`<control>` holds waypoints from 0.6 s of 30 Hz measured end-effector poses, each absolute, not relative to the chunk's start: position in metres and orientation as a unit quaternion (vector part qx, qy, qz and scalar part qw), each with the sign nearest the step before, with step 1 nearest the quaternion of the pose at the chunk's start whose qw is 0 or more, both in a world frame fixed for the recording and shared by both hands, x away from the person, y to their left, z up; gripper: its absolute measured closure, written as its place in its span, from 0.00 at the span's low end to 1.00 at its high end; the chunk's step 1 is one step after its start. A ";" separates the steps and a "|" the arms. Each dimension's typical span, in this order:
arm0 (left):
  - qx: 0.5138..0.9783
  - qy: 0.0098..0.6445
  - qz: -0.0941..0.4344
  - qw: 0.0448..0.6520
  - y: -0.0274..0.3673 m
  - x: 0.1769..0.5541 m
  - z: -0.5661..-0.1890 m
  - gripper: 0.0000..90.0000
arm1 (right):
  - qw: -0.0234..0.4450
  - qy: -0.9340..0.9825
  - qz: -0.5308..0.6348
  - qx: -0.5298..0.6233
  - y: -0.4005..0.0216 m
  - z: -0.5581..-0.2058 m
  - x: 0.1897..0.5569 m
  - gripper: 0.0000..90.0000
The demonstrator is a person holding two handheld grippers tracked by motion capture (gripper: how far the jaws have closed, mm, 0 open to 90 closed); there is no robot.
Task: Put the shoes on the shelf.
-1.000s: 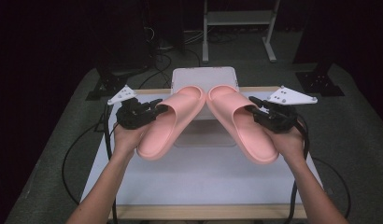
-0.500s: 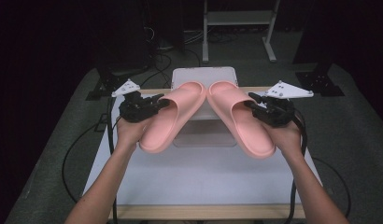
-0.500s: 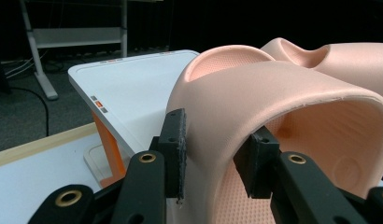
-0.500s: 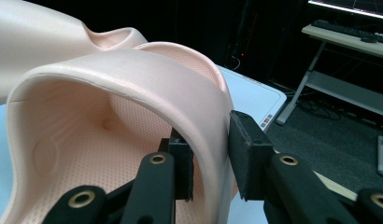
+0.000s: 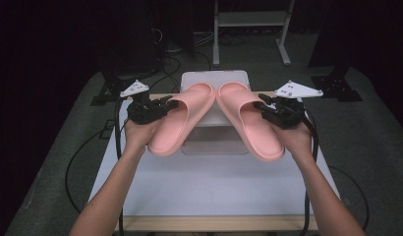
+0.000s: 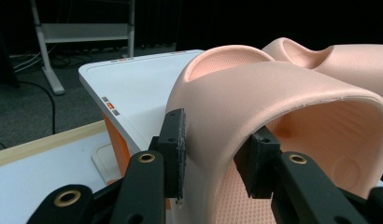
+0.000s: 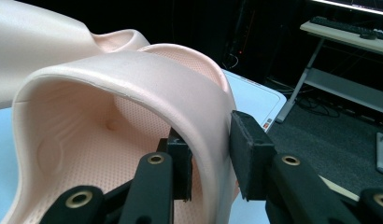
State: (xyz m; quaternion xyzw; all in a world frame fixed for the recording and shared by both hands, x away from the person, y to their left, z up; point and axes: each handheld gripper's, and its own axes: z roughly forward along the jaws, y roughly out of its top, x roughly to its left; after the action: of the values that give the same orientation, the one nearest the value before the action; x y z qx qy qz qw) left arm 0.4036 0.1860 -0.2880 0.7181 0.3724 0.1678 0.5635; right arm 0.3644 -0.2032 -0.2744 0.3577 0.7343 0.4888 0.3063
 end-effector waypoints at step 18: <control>0.720 0.382 0.174 0.553 0.173 0.424 -0.282 0.70 | 0.309 0.729 0.480 0.379 -0.203 -0.271 0.385 0.77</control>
State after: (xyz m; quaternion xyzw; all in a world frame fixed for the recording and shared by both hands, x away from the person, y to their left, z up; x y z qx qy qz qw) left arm 0.4237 0.1734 -0.2824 0.7195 0.3818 0.1743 0.5533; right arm 0.3852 -0.2035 -0.2712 0.3787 0.7287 0.4798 0.3088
